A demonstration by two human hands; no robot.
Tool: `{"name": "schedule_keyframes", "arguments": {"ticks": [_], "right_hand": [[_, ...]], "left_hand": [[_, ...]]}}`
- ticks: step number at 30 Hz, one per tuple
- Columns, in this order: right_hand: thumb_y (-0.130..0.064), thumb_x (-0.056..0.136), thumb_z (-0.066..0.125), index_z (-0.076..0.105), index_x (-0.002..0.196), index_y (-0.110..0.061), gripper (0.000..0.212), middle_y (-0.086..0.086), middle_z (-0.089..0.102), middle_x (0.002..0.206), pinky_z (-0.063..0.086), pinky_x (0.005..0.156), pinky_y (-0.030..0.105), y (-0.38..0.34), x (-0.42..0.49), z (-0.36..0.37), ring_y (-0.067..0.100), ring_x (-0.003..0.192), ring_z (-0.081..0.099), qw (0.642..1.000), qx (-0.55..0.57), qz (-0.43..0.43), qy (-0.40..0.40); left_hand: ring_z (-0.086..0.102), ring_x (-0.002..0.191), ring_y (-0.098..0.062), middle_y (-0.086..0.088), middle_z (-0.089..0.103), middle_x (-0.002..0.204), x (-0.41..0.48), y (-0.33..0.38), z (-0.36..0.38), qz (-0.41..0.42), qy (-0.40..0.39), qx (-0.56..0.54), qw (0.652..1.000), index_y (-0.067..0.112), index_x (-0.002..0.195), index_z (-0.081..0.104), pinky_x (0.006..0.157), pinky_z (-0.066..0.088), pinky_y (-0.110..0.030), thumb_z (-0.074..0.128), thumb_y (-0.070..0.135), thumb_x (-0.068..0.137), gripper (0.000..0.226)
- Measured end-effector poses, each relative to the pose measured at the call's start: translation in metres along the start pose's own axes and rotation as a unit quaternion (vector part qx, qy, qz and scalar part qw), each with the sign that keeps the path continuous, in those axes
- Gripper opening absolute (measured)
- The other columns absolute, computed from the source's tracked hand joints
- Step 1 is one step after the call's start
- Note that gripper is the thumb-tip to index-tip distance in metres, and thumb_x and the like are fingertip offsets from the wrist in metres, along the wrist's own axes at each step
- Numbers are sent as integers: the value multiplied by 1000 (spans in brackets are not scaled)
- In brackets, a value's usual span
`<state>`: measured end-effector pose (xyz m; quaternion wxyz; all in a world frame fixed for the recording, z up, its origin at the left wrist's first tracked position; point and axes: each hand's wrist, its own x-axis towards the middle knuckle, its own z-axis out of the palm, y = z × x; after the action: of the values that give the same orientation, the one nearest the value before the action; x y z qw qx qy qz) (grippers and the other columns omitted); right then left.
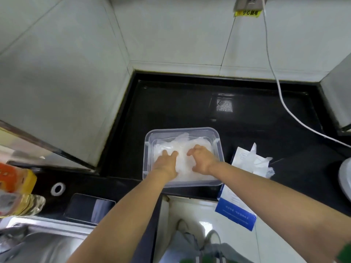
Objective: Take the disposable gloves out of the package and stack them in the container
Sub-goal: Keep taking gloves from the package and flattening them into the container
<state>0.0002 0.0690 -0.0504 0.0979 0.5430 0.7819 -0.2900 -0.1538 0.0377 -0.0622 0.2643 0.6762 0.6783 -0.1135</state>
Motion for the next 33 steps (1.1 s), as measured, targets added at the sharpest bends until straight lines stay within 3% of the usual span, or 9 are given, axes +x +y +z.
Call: {"name": "schedule_keyframes", "arguments": {"ticks": [6, 15, 19, 23, 26, 29, 33], "right_hand": [[-21, 83, 75, 17, 152, -21, 90, 5, 19, 154, 41, 110, 37, 3, 17, 13, 27, 140, 29, 996, -52, 21, -63], [-18, 88, 66, 8, 153, -22, 87, 8, 16, 153, 30, 115, 40, 3, 26, 25, 28, 141, 20, 992, -97, 16, -77], [-24, 93, 62, 13, 155, -17, 80, 9, 20, 156, 31, 115, 40, 3, 16, 14, 30, 142, 26, 995, -34, 8, -95], [-26, 98, 56, 44, 146, -15, 50, 8, 45, 147, 37, 111, 32, 2, -2, -5, 26, 130, 47, 998, 35, -35, 41], [-21, 96, 56, 62, 127, -19, 32, 3, 63, 125, 51, 97, 35, 11, -24, -25, 21, 107, 62, 977, 112, -35, 178], [-18, 94, 56, 69, 105, -18, 17, 1, 68, 101, 54, 81, 37, 36, -52, -42, 19, 85, 64, 946, 178, 11, 272], [-16, 95, 54, 66, 96, -16, 12, 0, 68, 86, 51, 72, 33, 86, -92, -43, 18, 77, 63, 916, 231, 88, 315]], "left_hand": [[39, 130, -30, -11, 16, 152, 11, -7, 8, -22, -42, -6, 999, 26, 151, 4, 102, 41, -36, 70, 26, 86, 93], [40, 131, -30, -11, 24, 151, 23, -9, 21, -29, -30, 53, 998, 24, 153, 0, 101, 44, -38, 72, 32, 84, 100], [40, 129, -28, -9, 23, 151, 17, -8, 22, -20, -17, 59, 998, 26, 151, 4, 96, 46, -36, 65, 35, 88, 88], [52, 118, -25, -7, 44, 139, 7, 5, 3, -38, 9, 43, 998, 22, 144, 34, 87, 47, -30, 51, 31, 97, 50], [59, 109, -24, -8, 52, 133, -7, 24, -12, -57, 134, 23, 989, 19, 133, 52, 87, 50, -29, 46, 27, 99, 35], [64, 98, -21, -7, 56, 127, -20, 53, -19, -27, 250, -37, 967, 18, 125, 58, 83, 55, -26, 50, 27, 98, 29], [61, 88, -16, 2, 61, 107, -38, 106, -20, 71, 283, -93, 952, 20, 113, 58, 68, 45, -20, 49, 30, 98, 20]]}}
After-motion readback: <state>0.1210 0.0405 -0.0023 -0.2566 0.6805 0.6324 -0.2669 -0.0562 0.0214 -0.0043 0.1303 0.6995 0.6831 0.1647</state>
